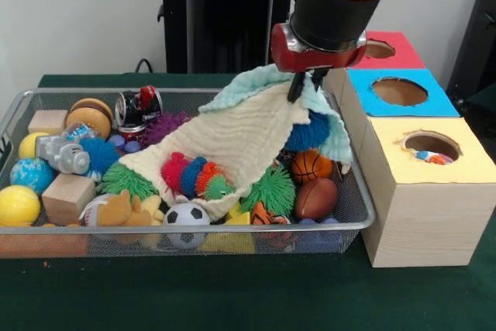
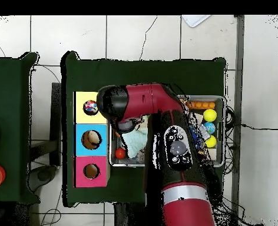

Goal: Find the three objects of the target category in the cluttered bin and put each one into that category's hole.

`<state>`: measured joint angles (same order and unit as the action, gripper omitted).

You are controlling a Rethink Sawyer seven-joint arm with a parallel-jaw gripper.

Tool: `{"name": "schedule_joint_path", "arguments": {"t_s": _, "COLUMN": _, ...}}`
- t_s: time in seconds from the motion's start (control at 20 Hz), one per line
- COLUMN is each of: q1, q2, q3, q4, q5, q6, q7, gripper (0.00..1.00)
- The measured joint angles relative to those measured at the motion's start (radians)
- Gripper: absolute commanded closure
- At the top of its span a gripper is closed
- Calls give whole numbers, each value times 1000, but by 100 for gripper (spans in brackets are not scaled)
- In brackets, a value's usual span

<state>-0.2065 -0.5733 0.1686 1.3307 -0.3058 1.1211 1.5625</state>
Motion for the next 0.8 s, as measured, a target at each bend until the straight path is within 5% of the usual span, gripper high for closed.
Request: {"name": "schedule_joint_path", "arguments": {"t_s": 0.8, "q1": -205, "q2": 148, "q3": 15, "q4": -43, "q5": -87, "q6": -178, "q7": 0, "gripper": 100}}
